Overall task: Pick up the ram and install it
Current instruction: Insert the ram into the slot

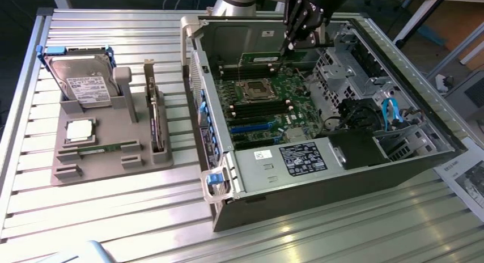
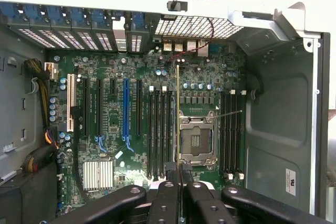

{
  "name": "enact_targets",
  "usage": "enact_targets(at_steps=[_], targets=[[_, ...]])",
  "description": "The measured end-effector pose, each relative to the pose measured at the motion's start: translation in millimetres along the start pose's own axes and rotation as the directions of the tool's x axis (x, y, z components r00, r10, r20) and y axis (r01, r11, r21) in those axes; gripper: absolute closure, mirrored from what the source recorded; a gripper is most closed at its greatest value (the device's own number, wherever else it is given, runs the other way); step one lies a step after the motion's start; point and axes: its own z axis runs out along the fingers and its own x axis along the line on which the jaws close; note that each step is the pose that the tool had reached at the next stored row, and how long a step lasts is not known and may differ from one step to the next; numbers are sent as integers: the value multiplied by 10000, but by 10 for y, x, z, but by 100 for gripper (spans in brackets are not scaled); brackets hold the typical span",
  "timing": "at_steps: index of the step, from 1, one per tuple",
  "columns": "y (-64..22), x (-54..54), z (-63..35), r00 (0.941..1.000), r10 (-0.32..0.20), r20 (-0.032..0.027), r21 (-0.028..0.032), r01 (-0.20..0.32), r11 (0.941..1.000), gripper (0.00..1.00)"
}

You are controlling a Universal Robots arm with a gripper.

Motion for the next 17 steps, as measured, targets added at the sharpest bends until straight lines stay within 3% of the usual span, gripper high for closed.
enact_targets(at_steps=[9,17], targets=[[-2,7,43,10000,-2,0,13,2,10000,88],[-5,24,145,10000,-10,-4,57,10,10000,88]])
